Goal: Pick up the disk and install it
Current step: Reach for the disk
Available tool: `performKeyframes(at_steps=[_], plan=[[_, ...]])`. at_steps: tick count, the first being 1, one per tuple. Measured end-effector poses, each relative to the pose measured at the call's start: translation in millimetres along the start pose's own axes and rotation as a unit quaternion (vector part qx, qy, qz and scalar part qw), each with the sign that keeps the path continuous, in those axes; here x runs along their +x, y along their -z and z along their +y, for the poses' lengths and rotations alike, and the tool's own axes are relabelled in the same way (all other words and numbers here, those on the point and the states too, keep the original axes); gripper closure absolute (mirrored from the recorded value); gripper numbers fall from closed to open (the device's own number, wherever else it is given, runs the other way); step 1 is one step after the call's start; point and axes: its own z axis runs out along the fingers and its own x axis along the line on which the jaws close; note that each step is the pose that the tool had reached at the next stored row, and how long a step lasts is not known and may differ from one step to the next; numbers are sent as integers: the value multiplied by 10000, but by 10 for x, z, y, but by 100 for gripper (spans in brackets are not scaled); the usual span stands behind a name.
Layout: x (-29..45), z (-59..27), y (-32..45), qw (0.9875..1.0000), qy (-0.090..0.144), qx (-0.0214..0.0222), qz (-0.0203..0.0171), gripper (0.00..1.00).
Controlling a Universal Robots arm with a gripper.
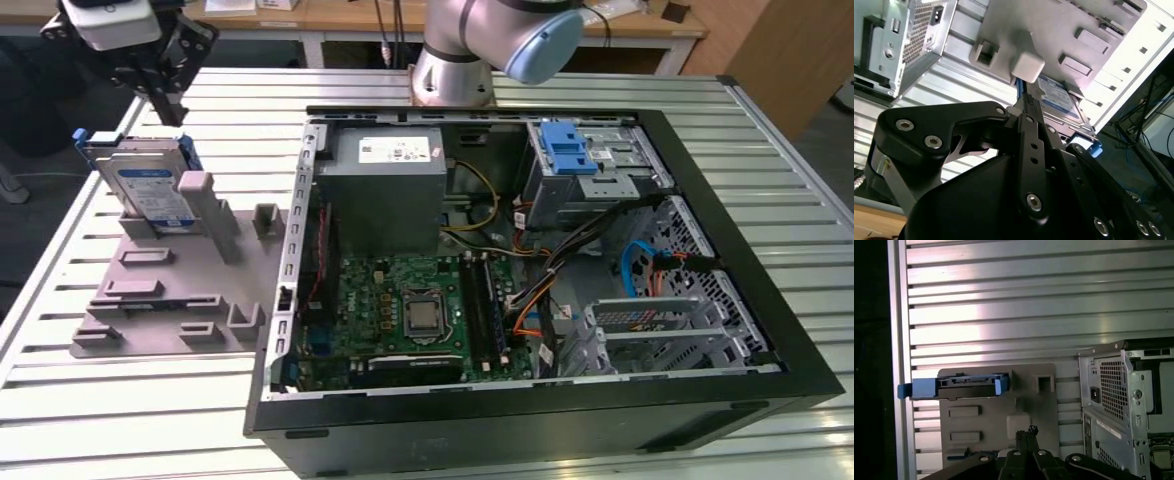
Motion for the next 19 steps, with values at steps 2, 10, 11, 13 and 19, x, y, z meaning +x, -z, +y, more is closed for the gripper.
performKeyframes(at_steps=[2,10,11,13,19], plan=[[64,13,-8,10000,0,1,1,89],[324,77,-54,10000,0,1,1,89],[356,82,-60,10000,0,0,1,89],[423,90,-71,10000,0,0,0,89],[620,98,-103,10000,0,0,0,89]])
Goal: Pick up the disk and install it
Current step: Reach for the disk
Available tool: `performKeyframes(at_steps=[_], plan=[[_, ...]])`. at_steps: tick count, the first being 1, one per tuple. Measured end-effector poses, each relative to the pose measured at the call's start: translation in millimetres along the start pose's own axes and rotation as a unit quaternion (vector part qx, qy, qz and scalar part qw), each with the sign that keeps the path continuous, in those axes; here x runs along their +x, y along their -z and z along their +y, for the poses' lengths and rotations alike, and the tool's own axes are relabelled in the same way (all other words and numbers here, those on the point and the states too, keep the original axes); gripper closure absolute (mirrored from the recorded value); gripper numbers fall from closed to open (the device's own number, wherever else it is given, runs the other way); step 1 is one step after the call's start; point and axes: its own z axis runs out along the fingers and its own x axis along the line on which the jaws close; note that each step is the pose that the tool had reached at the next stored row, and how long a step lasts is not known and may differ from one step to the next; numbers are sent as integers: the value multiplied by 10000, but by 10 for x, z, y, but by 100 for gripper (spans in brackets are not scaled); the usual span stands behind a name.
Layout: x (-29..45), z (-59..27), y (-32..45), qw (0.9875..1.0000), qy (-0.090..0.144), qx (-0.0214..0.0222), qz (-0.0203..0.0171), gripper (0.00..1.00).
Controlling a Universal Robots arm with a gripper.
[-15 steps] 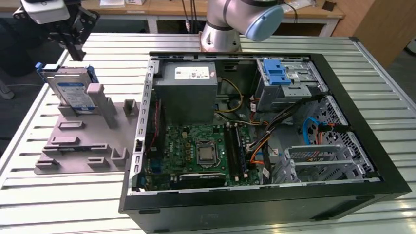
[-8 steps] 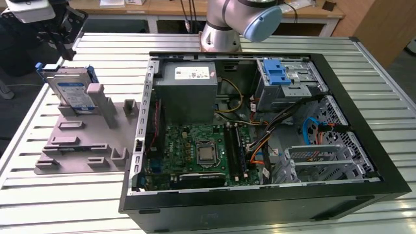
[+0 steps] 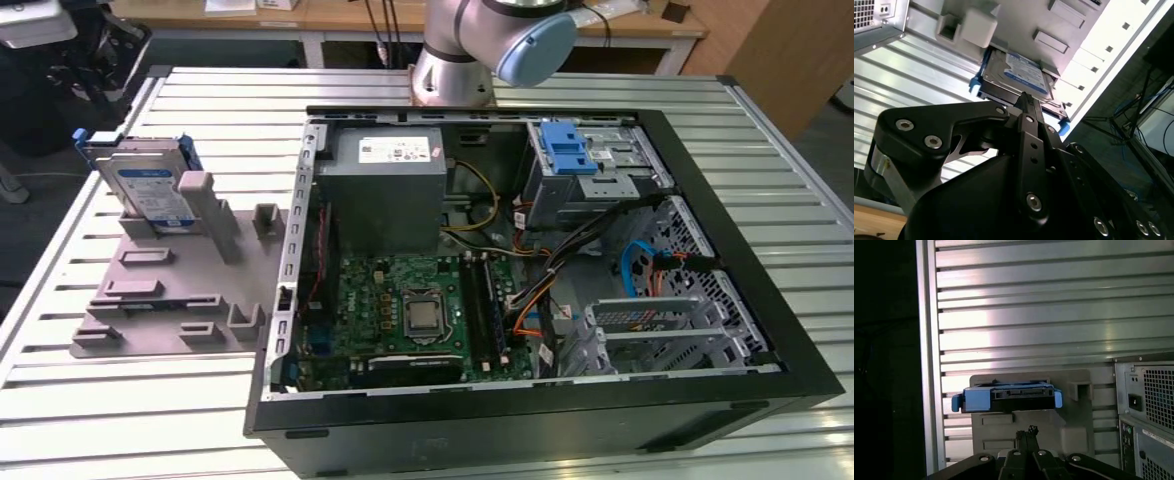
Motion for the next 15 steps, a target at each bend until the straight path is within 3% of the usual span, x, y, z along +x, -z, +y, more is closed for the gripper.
performKeyframes(at_steps=[8,15], plan=[[216,20,-38,10000,0,0,0,89],[292,23,-45,10000,1,0,2,89]])
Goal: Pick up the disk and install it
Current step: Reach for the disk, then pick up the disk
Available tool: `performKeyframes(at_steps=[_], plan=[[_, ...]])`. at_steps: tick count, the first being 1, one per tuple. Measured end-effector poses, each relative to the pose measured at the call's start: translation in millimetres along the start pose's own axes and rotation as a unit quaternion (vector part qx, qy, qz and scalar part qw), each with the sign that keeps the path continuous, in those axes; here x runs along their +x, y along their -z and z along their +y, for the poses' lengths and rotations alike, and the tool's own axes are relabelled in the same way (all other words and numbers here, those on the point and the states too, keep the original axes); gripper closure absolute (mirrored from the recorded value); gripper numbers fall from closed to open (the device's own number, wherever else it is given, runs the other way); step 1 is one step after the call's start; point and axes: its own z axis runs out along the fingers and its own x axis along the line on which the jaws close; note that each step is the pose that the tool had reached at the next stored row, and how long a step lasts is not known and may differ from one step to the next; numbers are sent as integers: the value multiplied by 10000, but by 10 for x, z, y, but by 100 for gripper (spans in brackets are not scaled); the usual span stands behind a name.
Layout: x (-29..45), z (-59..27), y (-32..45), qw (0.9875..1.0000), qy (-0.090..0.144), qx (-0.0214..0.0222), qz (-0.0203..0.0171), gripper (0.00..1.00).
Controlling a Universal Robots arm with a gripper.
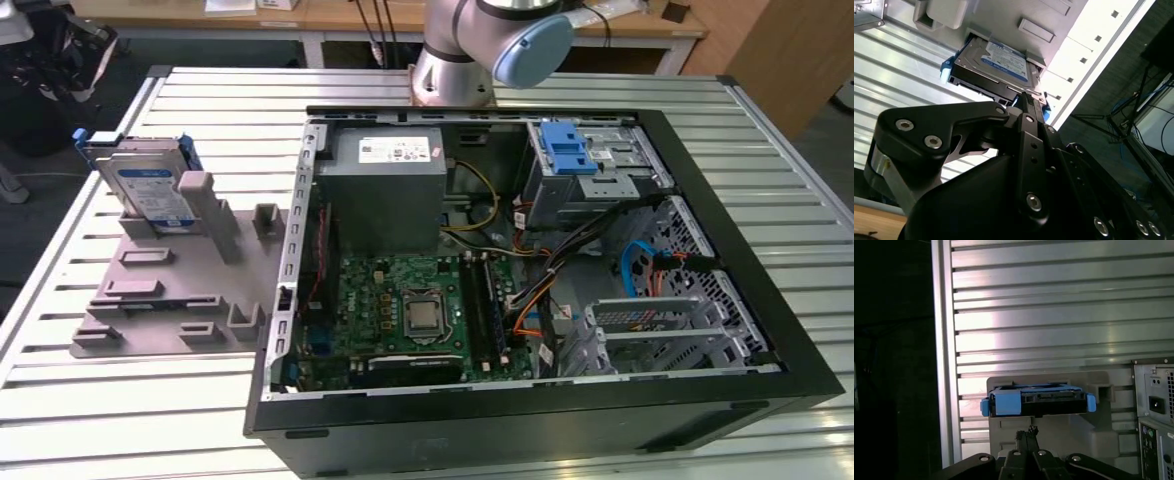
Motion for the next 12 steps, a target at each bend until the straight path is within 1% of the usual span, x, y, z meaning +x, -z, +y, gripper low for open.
performKeyframes(at_steps=[12], plan=[[3,0,-1,10000,1,0,0,89]])
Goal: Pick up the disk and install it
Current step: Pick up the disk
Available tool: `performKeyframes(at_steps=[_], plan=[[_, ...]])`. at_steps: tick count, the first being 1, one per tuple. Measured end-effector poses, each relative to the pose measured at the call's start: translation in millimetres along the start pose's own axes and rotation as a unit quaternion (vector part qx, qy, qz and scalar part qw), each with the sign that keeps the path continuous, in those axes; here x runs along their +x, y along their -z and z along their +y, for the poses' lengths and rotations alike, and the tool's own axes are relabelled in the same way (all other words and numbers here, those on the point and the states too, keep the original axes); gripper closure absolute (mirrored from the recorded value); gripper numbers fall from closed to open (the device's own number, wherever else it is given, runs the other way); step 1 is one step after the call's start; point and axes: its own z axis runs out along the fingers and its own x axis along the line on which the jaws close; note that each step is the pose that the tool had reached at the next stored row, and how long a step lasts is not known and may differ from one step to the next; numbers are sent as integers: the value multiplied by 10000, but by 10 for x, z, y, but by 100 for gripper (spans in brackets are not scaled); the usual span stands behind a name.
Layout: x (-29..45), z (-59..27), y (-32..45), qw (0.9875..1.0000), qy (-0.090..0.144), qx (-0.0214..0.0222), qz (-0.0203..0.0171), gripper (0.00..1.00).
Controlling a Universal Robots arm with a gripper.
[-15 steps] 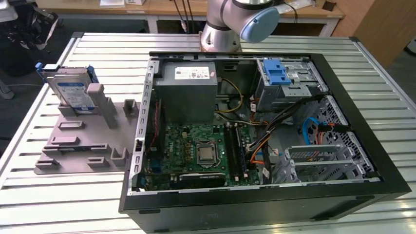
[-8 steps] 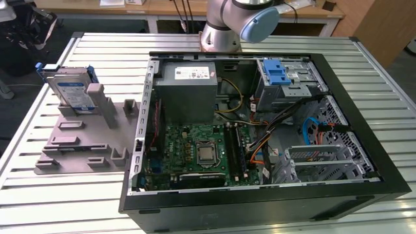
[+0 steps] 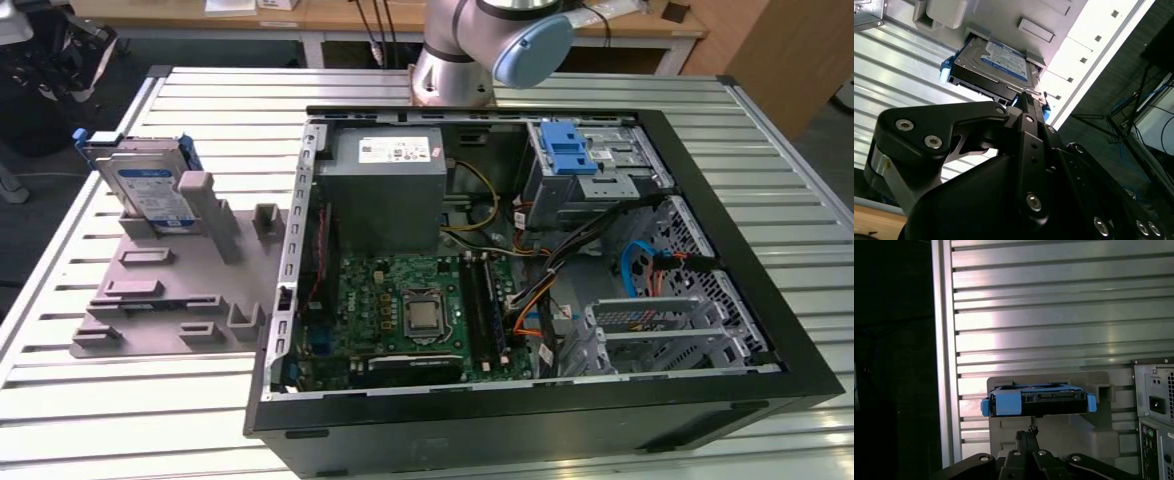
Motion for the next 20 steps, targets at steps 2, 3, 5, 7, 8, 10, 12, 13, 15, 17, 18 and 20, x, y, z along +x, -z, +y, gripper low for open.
performKeyframes(at_steps=[2,3,5,7,8,10,12,13,15,17,18,20], plan=[[0,0,1,10000,39,1,2,89],[1,0,0,10000,95,3,4,89],[1,0,0,9997,255,7,10,89],[0,0,0,9991,433,11,18,89],[0,0,0,9987,510,13,21,89],[0,0,0,9978,667,17,27,89],[0,0,0,9968,803,21,33,89],[1,0,0,9962,865,22,35,89],[0,0,0,9951,986,25,40,89],[0,0,-1,9937,1122,29,45,89],[0,0,-1,9927,1203,31,49,89],[1,0,-1,9909,1343,34,54,89]])
